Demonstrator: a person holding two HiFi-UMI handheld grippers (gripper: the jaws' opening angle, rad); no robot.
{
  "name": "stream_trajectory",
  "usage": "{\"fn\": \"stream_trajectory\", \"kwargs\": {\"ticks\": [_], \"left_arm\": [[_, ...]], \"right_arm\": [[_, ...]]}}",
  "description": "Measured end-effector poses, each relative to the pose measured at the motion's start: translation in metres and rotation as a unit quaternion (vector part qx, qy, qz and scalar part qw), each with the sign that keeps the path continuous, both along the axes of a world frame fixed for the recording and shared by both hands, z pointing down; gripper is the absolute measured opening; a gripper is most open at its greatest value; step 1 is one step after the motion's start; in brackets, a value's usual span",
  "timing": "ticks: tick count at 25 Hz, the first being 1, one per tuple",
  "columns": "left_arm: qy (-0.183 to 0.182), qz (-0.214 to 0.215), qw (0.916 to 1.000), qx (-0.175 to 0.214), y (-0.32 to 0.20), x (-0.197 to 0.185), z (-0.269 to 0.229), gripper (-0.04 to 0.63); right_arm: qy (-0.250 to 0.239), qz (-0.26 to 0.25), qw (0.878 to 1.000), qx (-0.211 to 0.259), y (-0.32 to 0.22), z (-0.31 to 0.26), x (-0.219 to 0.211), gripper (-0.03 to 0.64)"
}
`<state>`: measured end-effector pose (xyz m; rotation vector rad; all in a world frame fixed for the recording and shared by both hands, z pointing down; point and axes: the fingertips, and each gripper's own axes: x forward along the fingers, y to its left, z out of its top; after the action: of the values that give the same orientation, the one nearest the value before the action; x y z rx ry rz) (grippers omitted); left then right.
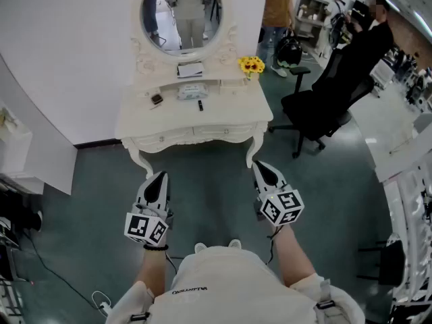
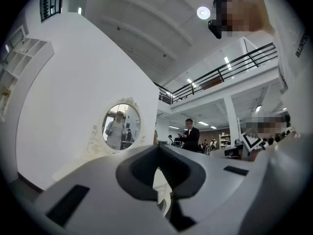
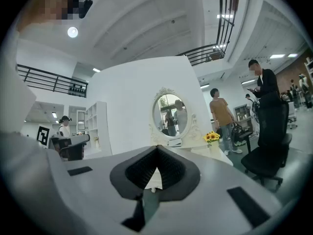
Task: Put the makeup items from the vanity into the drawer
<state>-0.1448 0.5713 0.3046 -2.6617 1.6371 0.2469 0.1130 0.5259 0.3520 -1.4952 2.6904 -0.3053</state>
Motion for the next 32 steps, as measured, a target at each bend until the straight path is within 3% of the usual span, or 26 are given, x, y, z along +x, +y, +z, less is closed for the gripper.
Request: {"fn": "stream_trajectory", "kwargs": {"ticks": [10, 24, 32], "left_arm": [[0.005, 0.003, 1.0000, -0.007, 0.005, -0.007, 0.005, 0.000], [0.010, 0.023, 0.9989, -0.039, 0.018, -0.047, 0.044, 0.000], [0.015, 0.012, 0.9986, -0.049, 0.002, -0.060, 0.054, 0.000]], "right_arm": [[-0.005, -0.009, 1.000, -0.008, 0.002, 0.004, -0.012, 0.009], [-0.005, -0.013, 1.000, -0.013, -0.006, 0.013, -0.083, 0.009], [-0.005, -0.024, 0.999, -0.026, -0.019, 0.024, -0.103, 0.009]]}}
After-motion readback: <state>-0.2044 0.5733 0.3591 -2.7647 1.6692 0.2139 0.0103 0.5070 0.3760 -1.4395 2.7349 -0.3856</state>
